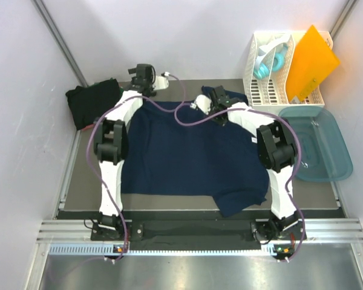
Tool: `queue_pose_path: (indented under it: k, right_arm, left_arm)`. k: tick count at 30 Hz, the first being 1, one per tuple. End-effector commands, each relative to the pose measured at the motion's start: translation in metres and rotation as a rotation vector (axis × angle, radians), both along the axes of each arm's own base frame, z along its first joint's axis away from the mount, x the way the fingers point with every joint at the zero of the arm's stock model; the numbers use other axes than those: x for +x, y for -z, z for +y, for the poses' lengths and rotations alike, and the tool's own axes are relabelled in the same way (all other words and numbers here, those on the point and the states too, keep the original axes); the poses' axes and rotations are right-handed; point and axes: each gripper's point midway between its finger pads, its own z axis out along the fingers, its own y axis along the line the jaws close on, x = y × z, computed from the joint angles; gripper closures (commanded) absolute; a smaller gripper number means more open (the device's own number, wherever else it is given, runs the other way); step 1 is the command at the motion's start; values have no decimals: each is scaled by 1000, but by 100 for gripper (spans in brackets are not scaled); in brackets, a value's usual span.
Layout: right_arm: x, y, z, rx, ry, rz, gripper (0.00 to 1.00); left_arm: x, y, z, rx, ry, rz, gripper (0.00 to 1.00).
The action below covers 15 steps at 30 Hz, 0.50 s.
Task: Fold and stack the t-shirts
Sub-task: Flatten out the tshirt
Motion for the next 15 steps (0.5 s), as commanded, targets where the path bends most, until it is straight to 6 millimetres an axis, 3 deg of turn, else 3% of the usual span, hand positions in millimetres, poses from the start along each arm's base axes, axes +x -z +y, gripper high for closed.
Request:
queue_pose_path:
  k: [1, 2, 3, 5, 8, 11, 13, 14, 15]
  right_arm:
    - [82, -91, 3, 157, 145, -309, 100]
    - [90, -94, 1, 162, 168, -326, 100]
    - [103, -109, 2, 175, 188, -370, 100]
    - [117, -100, 1, 176, 204, -377, 100]
    - [137, -103, -2, 157, 228, -450, 100]
    - [149, -104, -2, 164, 235, -504, 100]
    - [154, -104, -1, 173, 240, -524, 100]
    - [155, -104, 0, 179, 240, -526, 100]
    - [155, -103, 2, 182, 239, -527, 100]
  left_arm:
    - [-84, -21, -29, -131, 217, 190, 1]
    - [-104, -4, -25, -114, 232, 279, 3]
    - [-124, 10, -22, -93, 257, 338, 3]
    - [-154, 35, -15, -80, 259, 455, 7]
    - [-181, 55, -4, -59, 225, 558, 9]
    - [-201, 74, -1, -74, 209, 650, 17]
    - [-217, 88, -4, -105, 219, 732, 56]
    - [-222, 94, -5, -111, 219, 760, 67]
    - [-230, 103, -4, -115, 215, 806, 86]
